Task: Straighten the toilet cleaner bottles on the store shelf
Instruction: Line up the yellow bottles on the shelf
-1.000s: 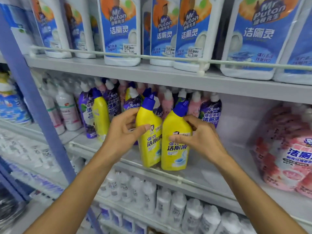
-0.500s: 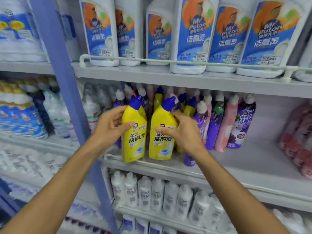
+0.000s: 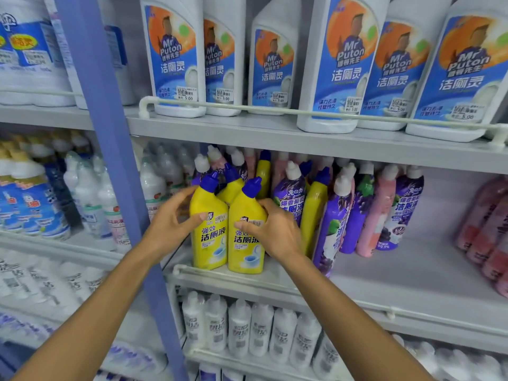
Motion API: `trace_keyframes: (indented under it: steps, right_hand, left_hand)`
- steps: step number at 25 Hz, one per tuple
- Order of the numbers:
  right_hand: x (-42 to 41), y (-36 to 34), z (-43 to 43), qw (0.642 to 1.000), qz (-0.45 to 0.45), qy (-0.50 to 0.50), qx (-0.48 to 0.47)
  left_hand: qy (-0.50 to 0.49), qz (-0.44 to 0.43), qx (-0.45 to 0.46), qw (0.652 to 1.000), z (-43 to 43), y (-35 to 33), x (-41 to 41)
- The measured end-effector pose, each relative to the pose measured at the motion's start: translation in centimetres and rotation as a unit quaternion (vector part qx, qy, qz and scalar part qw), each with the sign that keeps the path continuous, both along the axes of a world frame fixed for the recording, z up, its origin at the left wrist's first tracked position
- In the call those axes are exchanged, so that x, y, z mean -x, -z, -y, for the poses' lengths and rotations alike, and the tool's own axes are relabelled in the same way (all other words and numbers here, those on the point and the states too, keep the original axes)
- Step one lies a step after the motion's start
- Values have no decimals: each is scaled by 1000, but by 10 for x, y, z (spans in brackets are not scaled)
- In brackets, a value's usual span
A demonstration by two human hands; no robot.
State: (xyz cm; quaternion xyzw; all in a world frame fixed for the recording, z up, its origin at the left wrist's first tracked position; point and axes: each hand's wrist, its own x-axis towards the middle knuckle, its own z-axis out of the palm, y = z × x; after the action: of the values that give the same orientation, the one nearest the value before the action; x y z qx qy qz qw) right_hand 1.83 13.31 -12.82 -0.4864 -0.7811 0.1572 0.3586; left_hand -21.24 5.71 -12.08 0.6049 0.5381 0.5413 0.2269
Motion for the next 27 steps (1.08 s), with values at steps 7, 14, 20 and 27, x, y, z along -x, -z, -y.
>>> trace_keyframes:
  steps: [7, 14, 20, 27]
  right_hand:
    - [-15, 8, -8, 988, -115, -82, 63]
    - [-6, 15, -6, 985, -137, -92, 47]
    - [-26, -1, 9, 980, -155, -93, 85]
    - [-128, -6, 47, 926, -301, -137, 184]
  left_hand:
    - [-44, -36, 29, 998, -2, 6, 6]
    - [-46, -39, 27, 998, -3, 14, 9]
    - [-114, -8, 30, 993, 14, 14, -6]
    - [-172, 110, 11, 979, 64, 16, -106]
